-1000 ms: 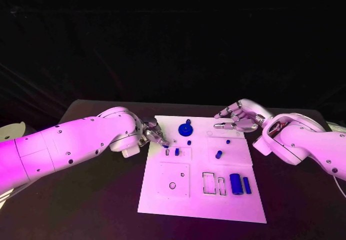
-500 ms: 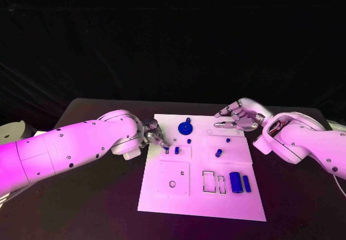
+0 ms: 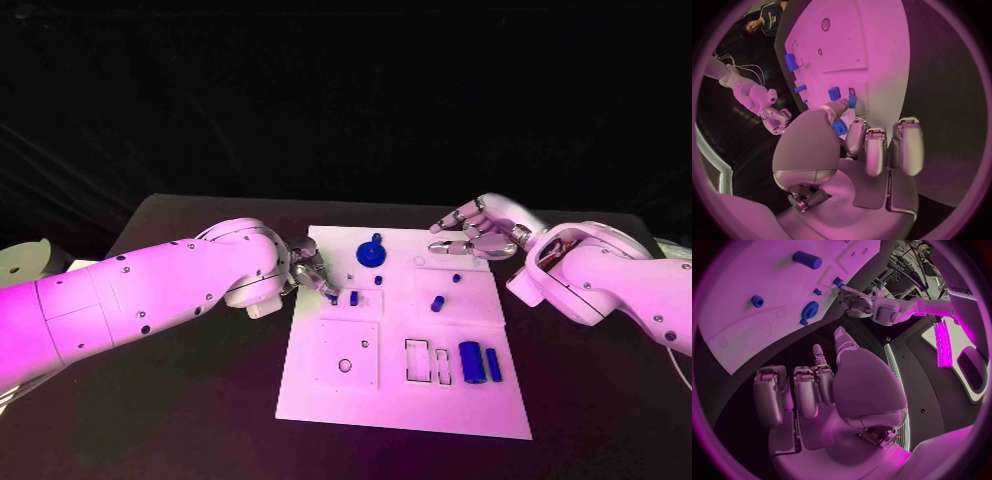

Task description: Assemble the parts on the task board

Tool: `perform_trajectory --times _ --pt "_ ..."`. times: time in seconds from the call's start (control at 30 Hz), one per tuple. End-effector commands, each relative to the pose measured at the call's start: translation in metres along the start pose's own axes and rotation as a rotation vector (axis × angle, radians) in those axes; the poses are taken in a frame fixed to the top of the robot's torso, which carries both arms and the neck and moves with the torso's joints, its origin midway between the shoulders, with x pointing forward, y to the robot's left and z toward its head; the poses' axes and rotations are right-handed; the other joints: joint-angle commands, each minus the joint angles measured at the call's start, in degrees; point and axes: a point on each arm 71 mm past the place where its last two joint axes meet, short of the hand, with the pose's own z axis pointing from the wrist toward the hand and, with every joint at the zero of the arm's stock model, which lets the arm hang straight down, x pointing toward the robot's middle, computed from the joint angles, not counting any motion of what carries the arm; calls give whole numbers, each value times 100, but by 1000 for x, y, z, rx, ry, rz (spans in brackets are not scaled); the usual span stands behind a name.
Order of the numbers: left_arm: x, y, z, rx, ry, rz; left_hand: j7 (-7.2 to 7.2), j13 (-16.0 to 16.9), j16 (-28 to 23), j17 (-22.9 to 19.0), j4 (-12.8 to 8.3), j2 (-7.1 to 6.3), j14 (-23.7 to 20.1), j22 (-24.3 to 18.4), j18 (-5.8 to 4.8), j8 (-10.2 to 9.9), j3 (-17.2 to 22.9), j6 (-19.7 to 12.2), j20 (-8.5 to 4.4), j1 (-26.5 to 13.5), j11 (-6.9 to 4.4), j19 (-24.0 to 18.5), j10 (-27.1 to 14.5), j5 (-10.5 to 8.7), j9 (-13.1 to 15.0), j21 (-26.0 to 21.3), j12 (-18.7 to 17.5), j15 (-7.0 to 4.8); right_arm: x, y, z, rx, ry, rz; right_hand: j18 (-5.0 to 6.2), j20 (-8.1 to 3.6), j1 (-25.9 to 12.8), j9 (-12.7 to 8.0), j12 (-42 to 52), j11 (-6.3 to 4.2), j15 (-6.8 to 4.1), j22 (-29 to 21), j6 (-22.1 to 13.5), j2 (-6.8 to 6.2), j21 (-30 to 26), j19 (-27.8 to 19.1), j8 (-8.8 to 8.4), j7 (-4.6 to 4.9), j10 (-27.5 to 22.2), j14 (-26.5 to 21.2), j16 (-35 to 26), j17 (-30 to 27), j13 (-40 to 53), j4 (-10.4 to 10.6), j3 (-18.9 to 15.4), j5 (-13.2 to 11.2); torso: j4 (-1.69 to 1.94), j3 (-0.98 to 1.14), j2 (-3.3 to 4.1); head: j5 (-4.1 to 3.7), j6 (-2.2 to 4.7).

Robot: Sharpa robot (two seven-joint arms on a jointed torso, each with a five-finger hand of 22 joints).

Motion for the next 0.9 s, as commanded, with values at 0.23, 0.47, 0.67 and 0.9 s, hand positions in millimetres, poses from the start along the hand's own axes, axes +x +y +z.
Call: perform_trajectory --times 0.23,0.47,0.67,0.9 --pt "7 1 1 -24 55 50 -115 -13 18 1510 -621 -3 591 855 -46 -2 665 130 6 58 11 298 33 33 4 33 -15 1 2 1 0 -9 15 1 19 23 -30 8 -8 22 32 1105 -17 30 -18 375 21 -26 301 597 24 1510 1201 -6 -24 19 2 2 -3 4 -13" --pt "8 1 0 -24 74 63 -115 -13 18 1510 -621 -3 591 855 -46 -2 665 130 6 58 11 298 33 33 4 33 -15 1 2 1 0 -10 15 1 19 23 -30 8 -8 22 32 1105 -17 30 -18 375 21 -26 301 597 24 1510 1201 -6 -24 19 1 0 0 2 -25" --pt "10 0 1 -26 82 68 -115 -23 18 1510 -624 -7 591 852 -45 -3 667 132 5 55 11 296 30 40 2 30 -23 0 2 1 0 -10 16 1 19 23 -30 8 -8 22 32 1105 -17 30 -18 375 21 -26 301 597 24 1510 1201 -6 -24 19 2 -2 -1 1 -26" --pt "10 0 2 -36 90 74 -115 -15 18 1510 -625 -8 591 854 -46 -3 669 134 5 52 10 297 35 46 1 32 -17 0 2 1 0 -10 16 2 19 23 -30 8 -8 22 32 1105 -17 30 -18 375 21 -26 301 597 24 1510 1201 -6 -24 19 2 1 0 2 -40"
